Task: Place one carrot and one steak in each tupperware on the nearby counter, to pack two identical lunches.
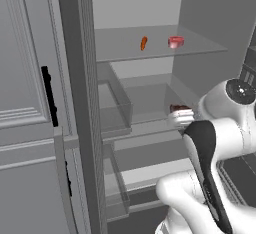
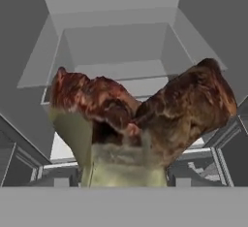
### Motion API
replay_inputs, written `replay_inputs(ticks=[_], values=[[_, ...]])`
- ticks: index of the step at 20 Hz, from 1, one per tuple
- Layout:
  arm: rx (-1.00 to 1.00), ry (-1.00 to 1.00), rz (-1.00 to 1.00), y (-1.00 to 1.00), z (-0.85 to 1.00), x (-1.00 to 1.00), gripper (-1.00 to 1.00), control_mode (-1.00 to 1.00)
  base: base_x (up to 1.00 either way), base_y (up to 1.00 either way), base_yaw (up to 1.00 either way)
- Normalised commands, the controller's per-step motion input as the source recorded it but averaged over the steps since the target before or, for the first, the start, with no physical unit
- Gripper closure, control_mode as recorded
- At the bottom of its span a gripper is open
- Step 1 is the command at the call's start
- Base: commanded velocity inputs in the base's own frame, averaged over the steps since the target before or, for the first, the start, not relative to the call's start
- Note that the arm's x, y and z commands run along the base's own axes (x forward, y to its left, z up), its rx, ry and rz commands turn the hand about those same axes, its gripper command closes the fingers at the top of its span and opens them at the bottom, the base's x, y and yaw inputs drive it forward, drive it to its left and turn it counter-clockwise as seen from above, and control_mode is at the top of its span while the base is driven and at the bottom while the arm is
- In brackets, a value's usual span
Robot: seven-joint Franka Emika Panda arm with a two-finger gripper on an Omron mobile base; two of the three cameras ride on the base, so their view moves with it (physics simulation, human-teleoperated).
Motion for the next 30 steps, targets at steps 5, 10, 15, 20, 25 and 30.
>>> replay_inputs(ticks=[5,10,15,20,25,30], values=[[0.01,0.0,-0.01,-0.07,0.02,-1.0,1.0,-1.0,0.0,0.0,0.0],[0.0,-0.05,0.0,0.0,0.04,-1.0,1.0,-1.0,0.0,0.0,0.0],[0.0,0.0,0.0,0.0,0.0,-0.2,1.0,1.0,-0.8,0.0,0.0],[0.0,0.0,0.0,0.0,0.0,0.0,1.0,1.0,-1.0,-0.25,-0.08],[0.0,0.0,0.0,0.0,0.0,0.0,1.0,1.0,-0.94,-0.67,-0.35],[0.0,0.0,0.0,0.0,0.0,0.0,1.0,1.0,-0.48,-0.65,-0.46]])
